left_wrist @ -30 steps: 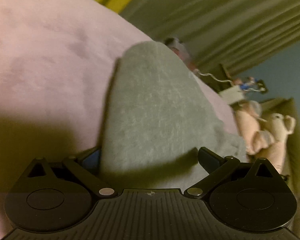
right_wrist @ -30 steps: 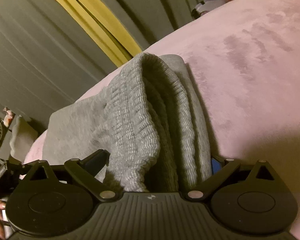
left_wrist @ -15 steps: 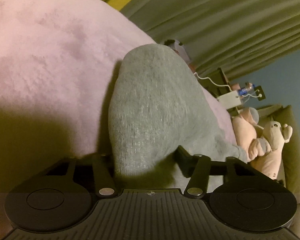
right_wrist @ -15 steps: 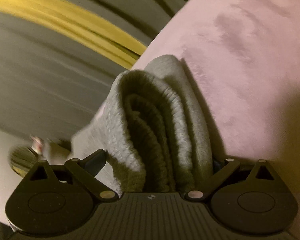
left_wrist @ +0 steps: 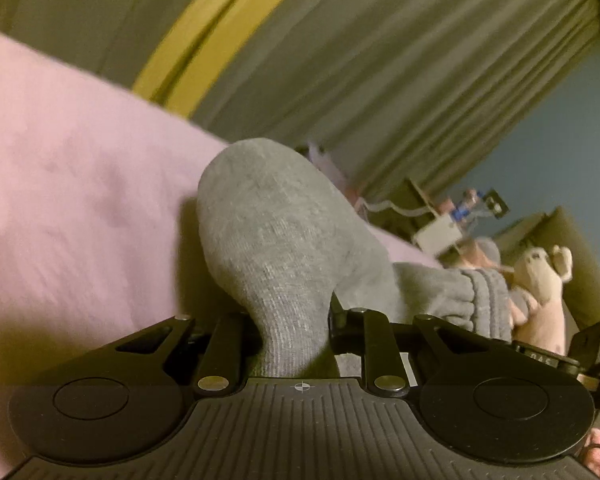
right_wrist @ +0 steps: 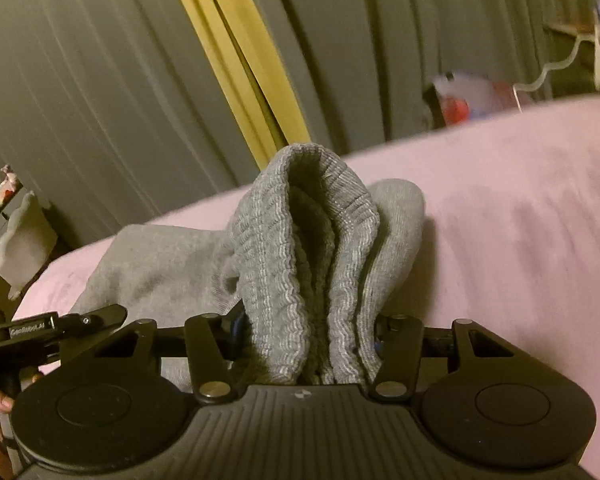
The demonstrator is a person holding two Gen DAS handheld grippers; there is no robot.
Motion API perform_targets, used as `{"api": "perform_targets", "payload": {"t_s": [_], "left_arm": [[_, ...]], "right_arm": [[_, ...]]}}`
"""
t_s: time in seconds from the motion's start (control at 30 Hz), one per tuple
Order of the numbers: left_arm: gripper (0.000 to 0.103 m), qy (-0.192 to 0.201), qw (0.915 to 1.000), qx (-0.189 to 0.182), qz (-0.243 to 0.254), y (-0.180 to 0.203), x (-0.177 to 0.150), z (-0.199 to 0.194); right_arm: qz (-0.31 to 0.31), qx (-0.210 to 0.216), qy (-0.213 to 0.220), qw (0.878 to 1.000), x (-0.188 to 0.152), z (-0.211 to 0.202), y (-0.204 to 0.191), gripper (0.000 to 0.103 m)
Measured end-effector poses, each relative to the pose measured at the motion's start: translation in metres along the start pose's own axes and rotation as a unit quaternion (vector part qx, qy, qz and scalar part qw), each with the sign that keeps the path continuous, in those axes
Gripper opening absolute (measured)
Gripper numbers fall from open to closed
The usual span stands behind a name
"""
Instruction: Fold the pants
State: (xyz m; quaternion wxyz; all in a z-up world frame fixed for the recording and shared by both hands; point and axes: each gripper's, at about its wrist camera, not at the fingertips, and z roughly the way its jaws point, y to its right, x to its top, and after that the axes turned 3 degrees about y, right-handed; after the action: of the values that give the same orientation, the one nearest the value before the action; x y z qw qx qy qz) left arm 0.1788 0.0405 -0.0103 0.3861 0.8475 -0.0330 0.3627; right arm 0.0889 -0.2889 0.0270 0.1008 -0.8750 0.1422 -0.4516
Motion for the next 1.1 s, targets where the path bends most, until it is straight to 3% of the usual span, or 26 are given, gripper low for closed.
{"api": "perform_targets", "payload": {"t_s": [0.07, 0.1, 0.17, 0.2, 0.23, 0.37, 0.43, 0.5, 0.6, 0.63, 0.73, 0.87, 0.97, 1.03, 1.1], "left_arm": [[0.032, 0.007, 0.9993, 0.033, 0.019, -0.001, 0.002, 0.001], [0.043, 0.004, 0.9981, 0.056, 0.026, -0.003, 0.002, 0.003], [0.067, -0.009, 0.9952, 0.093, 0.03, -0.008, 0.002, 0.007], [0.083, -0.015, 0.9934, 0.111, 0.021, -0.01, 0.004, 0.007], [0.085, -0.017, 0.9924, 0.121, 0.016, -0.01, 0.008, 0.004], [0.095, -0.017, 0.9968, 0.074, 0.023, 0.006, 0.014, -0.015], [0.097, -0.032, 0.9967, 0.057, 0.048, 0.019, 0.005, -0.018], [0.097, -0.046, 0.9917, 0.07, 0.097, 0.032, -0.008, -0.015], [0.1, -0.085, 0.9724, 0.127, 0.176, 0.036, -0.033, 0.009], [0.103, -0.09, 0.9699, 0.144, 0.175, 0.031, -0.039, 0.016], [0.103, -0.062, 0.9803, 0.136, 0.129, 0.017, -0.034, 0.01], [0.102, 0.018, 0.9778, 0.198, 0.067, 0.008, -0.029, -0.022], [0.103, 0.054, 0.9791, 0.19, 0.049, 0.019, -0.031, -0.044], [0.103, 0.039, 0.9851, 0.162, 0.044, 0.027, -0.041, -0.051], [0.103, -0.005, 0.983, 0.177, 0.046, 0.034, -0.055, -0.042]], "right_arm": [[0.009, -0.007, 0.009, 1.0, 0.006, 0.009, 0.001, 0.056], [0.019, -0.01, 0.009, 1.0, 0.007, 0.016, 0.004, 0.06], [0.01, -0.071, -0.004, 0.997, 0.004, 0.029, -0.002, 0.089], [-0.008, -0.118, -0.007, 0.993, 0.002, 0.032, -0.007, 0.094], [-0.03, -0.149, -0.005, 0.988, -0.002, 0.033, -0.014, 0.098], [-0.078, -0.134, 0.009, 0.988, -0.021, 0.012, -0.03, 0.099], [-0.076, -0.137, 0.011, 0.988, -0.037, 0.001, -0.027, 0.099], [-0.07, -0.162, 0.0, 0.984, -0.052, -0.001, -0.016, 0.099], [-0.048, -0.165, 0.005, 0.985, -0.076, 0.0, -0.006, 0.099], [-0.042, -0.166, 0.01, 0.985, -0.079, 0.001, -0.005, 0.099], [-0.03, -0.184, 0.0, 0.982, -0.072, -0.003, -0.012, 0.099], [-0.055, -0.205, 0.005, 0.977, -0.066, -0.022, -0.033, 0.099], [-0.073, -0.187, 0.01, 0.98, -0.085, -0.043, -0.043, 0.099], [-0.073, -0.177, -0.002, 0.981, -0.098, -0.053, -0.042, 0.099], [-0.065, -0.182, -0.027, 0.981, -0.113, -0.056, -0.039, 0.099]]}}
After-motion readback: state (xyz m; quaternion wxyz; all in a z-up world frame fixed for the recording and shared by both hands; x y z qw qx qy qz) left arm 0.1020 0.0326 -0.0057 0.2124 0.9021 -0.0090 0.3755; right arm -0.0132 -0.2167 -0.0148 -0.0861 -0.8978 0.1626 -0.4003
